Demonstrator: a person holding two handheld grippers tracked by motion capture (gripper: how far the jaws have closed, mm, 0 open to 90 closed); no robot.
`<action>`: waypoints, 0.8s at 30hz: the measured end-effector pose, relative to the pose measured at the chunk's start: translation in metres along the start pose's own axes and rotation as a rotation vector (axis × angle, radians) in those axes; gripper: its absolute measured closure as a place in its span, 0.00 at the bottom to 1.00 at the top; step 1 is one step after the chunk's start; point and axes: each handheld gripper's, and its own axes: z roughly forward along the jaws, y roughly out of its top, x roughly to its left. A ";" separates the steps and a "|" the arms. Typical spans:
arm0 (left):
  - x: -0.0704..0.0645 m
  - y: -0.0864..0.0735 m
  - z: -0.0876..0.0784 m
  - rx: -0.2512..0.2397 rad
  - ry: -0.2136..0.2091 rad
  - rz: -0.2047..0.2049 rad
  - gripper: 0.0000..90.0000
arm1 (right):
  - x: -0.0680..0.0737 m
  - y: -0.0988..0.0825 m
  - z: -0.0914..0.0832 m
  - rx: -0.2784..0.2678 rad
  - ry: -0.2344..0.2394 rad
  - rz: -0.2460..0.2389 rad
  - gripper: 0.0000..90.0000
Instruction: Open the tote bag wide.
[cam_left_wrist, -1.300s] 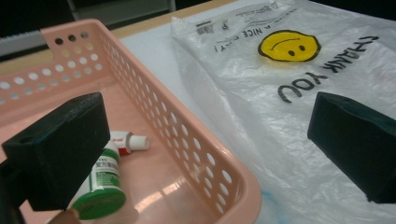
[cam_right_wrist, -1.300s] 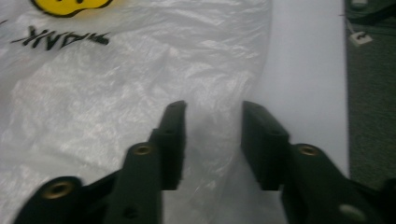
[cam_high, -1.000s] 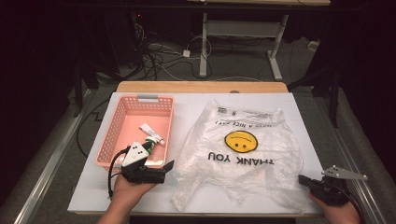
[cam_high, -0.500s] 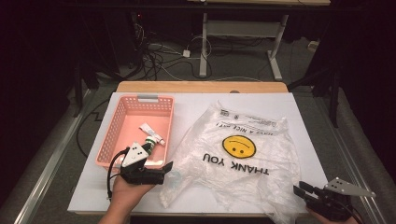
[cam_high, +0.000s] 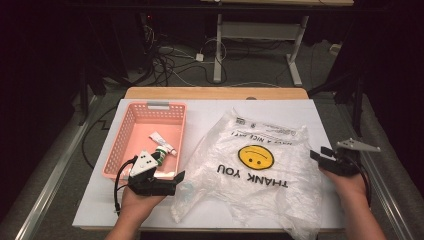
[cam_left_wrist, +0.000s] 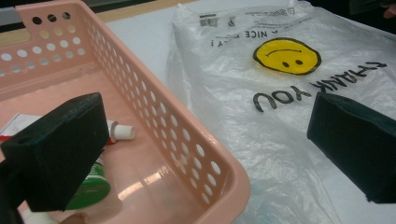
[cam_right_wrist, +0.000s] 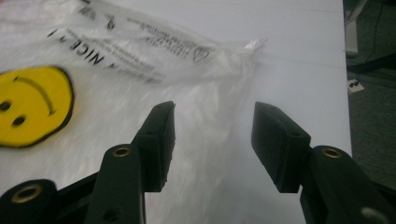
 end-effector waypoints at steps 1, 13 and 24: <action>0.001 0.000 0.000 -0.007 0.008 -0.002 0.00 | -0.007 0.009 0.015 0.001 0.008 0.030 0.55; 0.001 -0.002 0.001 -0.006 0.005 -0.005 0.00 | -0.028 0.041 0.088 0.167 0.008 0.046 0.36; 0.000 -0.003 0.003 0.008 -0.006 -0.005 0.00 | -0.002 0.028 0.083 0.134 0.073 -0.078 0.99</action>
